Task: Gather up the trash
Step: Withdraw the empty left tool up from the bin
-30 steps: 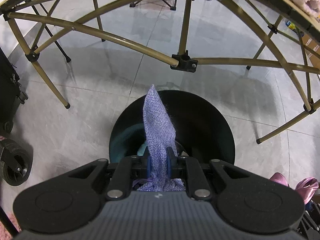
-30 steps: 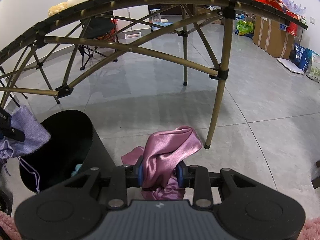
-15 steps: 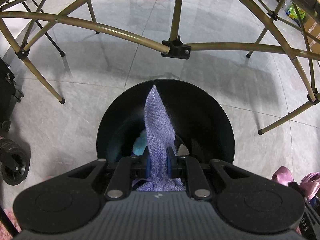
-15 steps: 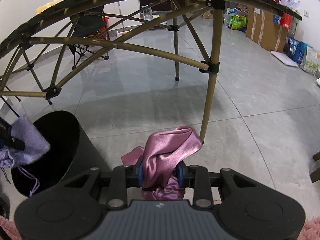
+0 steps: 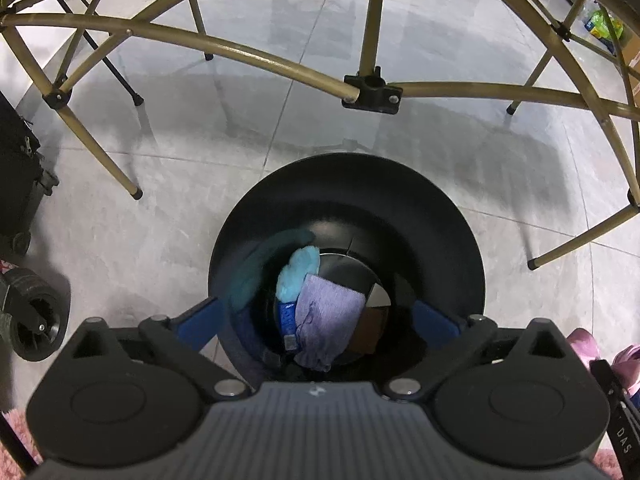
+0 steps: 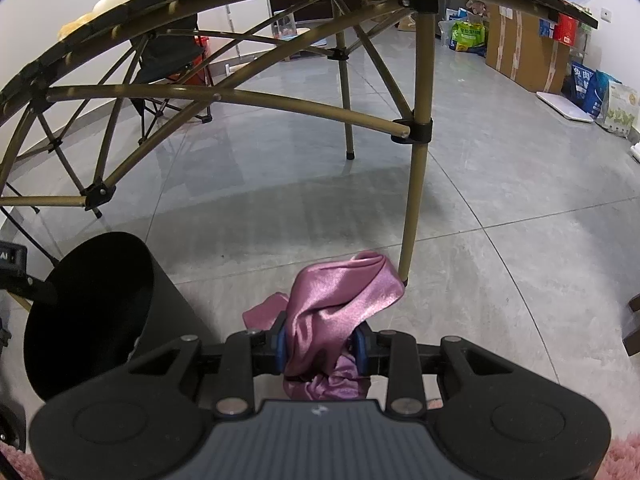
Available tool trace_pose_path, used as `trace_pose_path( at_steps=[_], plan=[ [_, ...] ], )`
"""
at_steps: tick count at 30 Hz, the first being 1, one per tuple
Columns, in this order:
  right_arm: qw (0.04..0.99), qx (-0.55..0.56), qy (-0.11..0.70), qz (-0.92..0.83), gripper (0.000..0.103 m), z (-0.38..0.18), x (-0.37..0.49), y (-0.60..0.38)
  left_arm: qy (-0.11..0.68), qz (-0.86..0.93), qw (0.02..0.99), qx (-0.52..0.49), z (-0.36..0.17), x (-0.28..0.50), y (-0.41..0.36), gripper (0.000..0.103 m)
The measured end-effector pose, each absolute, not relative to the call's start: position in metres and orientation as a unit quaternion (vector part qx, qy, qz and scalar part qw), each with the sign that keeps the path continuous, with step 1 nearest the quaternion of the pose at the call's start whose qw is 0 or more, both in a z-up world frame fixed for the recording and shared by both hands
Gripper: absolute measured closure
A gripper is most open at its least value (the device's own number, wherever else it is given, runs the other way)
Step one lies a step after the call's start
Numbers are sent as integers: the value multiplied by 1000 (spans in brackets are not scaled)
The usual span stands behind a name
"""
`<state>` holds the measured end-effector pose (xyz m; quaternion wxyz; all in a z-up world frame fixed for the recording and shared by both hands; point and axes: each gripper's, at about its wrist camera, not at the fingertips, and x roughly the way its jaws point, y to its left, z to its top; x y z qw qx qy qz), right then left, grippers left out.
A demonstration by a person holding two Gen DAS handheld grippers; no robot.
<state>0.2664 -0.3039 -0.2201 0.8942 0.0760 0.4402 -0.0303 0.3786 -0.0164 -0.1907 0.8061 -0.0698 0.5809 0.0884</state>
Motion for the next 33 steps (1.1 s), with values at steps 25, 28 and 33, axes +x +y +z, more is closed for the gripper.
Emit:
trace_pose_path(
  at_steps=[25, 28, 33],
  plan=[
    [898, 49, 438, -7, 73, -204, 256, -278, 562, 99, 817, -83, -173, 350, 15, 0],
    [897, 40, 440, -6, 73, -202, 256, -271, 558, 101, 819, -89, -170, 345, 23, 0],
    [894, 38, 447, -3, 73, -199, 256, -261, 550, 103, 823, -93, -166, 338, 34, 0]
  ],
)
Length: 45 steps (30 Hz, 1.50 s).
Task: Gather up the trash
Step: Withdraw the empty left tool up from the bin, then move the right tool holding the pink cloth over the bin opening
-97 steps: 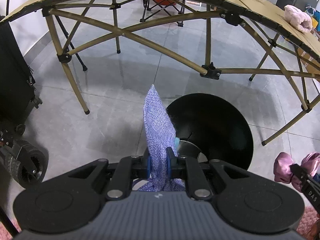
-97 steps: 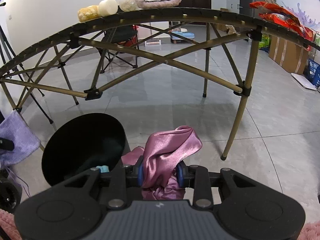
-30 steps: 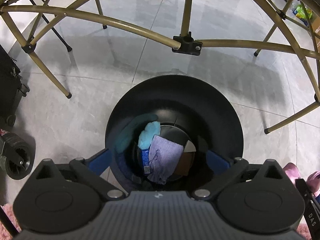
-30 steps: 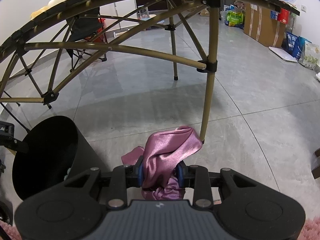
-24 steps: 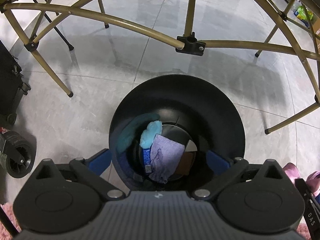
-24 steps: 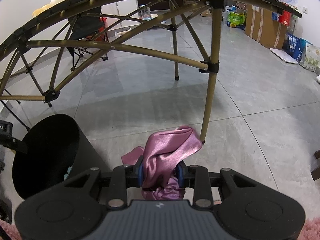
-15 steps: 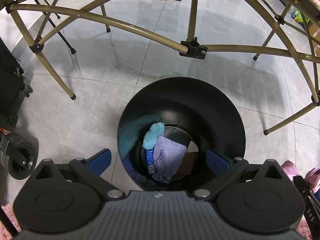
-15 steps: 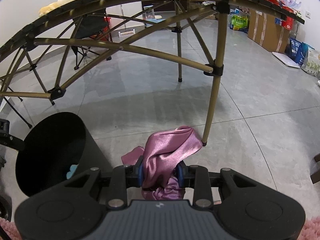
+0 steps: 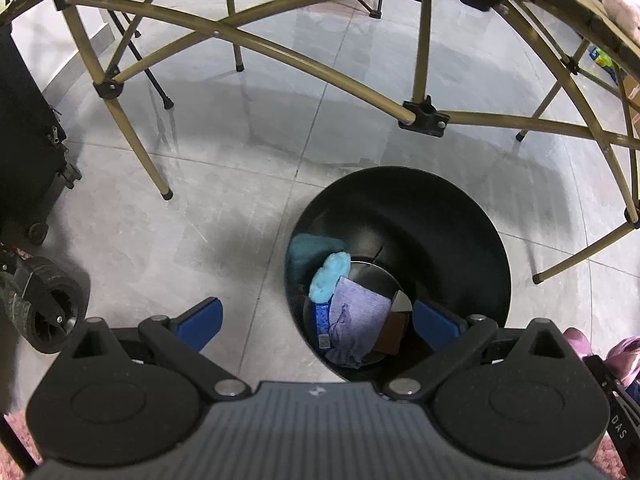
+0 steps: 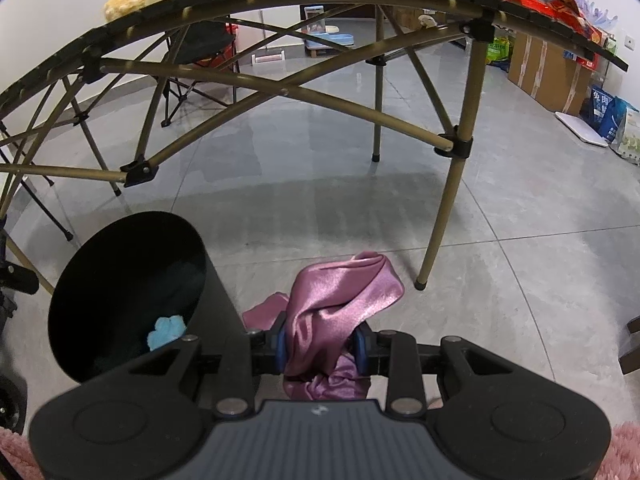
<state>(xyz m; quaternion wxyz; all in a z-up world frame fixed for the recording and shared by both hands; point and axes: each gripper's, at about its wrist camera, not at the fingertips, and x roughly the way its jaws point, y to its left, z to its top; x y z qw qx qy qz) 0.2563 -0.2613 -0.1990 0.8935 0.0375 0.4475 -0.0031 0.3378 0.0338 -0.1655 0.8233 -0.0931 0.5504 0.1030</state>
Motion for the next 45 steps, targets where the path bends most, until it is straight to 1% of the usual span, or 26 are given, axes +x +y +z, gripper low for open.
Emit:
trace_pose_path(
  at_steps=[21, 27, 45],
  plan=[
    [902, 17, 428, 55, 73, -174, 260, -194, 518, 113, 840, -117, -145, 302, 85, 0],
    [901, 39, 427, 70, 73, -163, 271, -181, 517, 132, 836, -128, -146, 297, 106, 0],
    [870, 26, 471, 146, 73, -170, 295, -110, 519, 151, 829, -145, -153, 290, 138, 0]
  ],
)
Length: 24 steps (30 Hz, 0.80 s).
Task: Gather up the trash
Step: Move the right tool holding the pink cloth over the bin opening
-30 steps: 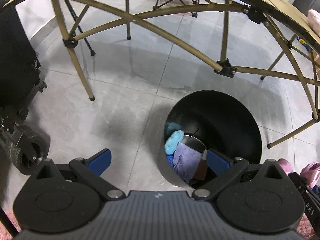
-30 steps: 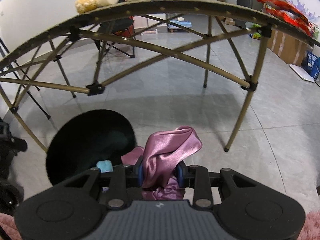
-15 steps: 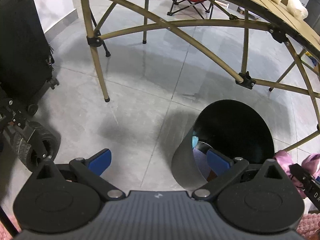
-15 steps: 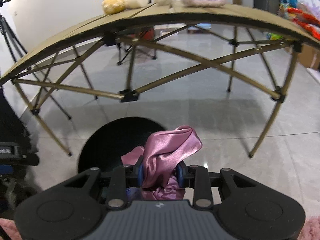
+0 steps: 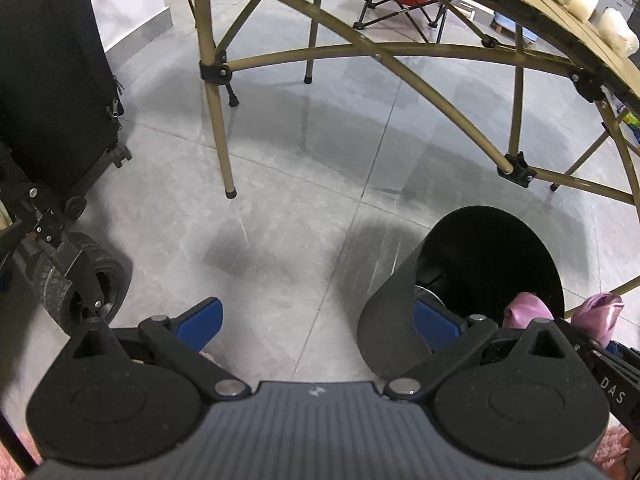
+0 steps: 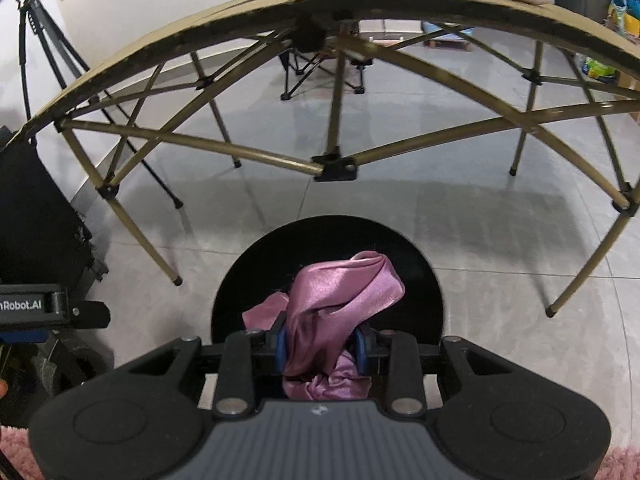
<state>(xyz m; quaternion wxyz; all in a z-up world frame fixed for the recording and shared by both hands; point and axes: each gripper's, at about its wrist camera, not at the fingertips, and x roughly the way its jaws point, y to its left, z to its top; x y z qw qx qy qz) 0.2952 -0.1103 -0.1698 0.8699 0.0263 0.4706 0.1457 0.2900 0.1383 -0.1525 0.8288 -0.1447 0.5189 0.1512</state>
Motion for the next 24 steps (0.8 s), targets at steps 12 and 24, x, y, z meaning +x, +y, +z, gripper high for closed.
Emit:
trace_pose_path(
  at_steps=[12, 24],
  plan=[
    [862, 18, 484, 149, 73, -181, 328, -84, 531, 178, 814, -157, -169, 283, 168, 0],
    [847, 3, 510, 149, 73, -205, 341, -69, 540, 177, 808, -153, -175, 287, 170, 0]
  ],
)
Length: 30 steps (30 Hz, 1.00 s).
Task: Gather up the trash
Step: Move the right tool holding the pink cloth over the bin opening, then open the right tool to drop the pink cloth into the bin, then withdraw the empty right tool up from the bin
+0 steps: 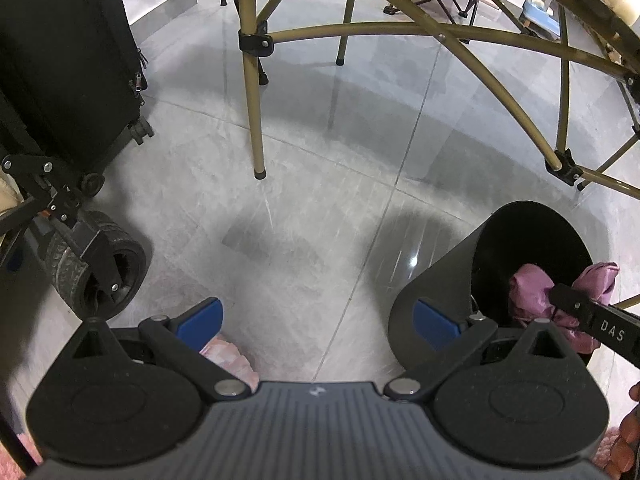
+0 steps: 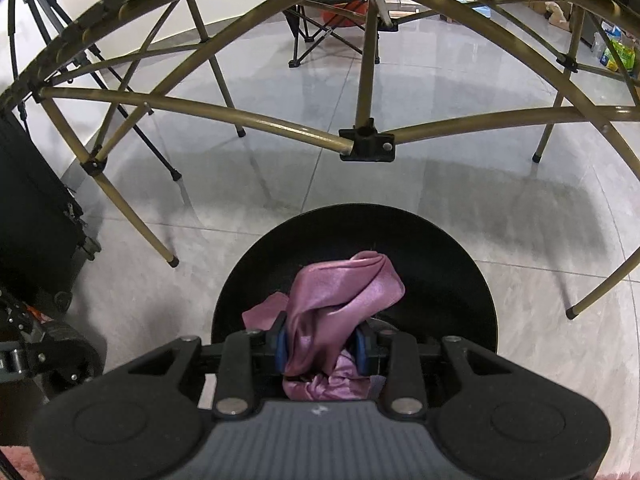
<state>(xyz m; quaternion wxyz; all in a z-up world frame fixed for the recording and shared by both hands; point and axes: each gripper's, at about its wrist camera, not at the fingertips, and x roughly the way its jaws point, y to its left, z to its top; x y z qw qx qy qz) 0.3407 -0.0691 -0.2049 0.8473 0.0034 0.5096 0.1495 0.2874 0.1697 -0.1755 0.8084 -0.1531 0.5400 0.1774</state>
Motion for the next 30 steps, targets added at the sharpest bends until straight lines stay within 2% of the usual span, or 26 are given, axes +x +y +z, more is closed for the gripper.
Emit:
trace_pose_path(
  at_steps=[12, 15, 16, 18, 19, 20, 25, 30],
  plan=[
    [847, -12, 514, 134, 71, -213, 345, -71, 537, 170, 811, -155, -174, 286, 169, 0],
    [849, -10, 512, 132, 65, -212, 345, -72, 538, 172, 811, -155, -174, 286, 168, 0],
    [850, -10, 511, 131, 60, -211, 345, -73, 538, 171, 811, -153, -173, 286, 167, 0],
    [850, -9, 510, 129, 43, -209, 346, -74, 537, 170, 813, -150, -172, 287, 164, 0],
    [851, -8, 510, 129, 21, -209, 346, -76, 536, 169, 813, -149, -172, 287, 163, 0],
    [852, -8, 509, 127, 5, -208, 346, -77, 536, 169, 814, -148, -171, 287, 162, 0],
    [852, -12, 509, 123, 0, -207, 345, -82, 536, 165, 815, -144, -170, 289, 157, 0],
    [852, -13, 508, 123, 0, -207, 343, -86, 537, 160, 817, -139, -170, 289, 151, 0]
  ],
)
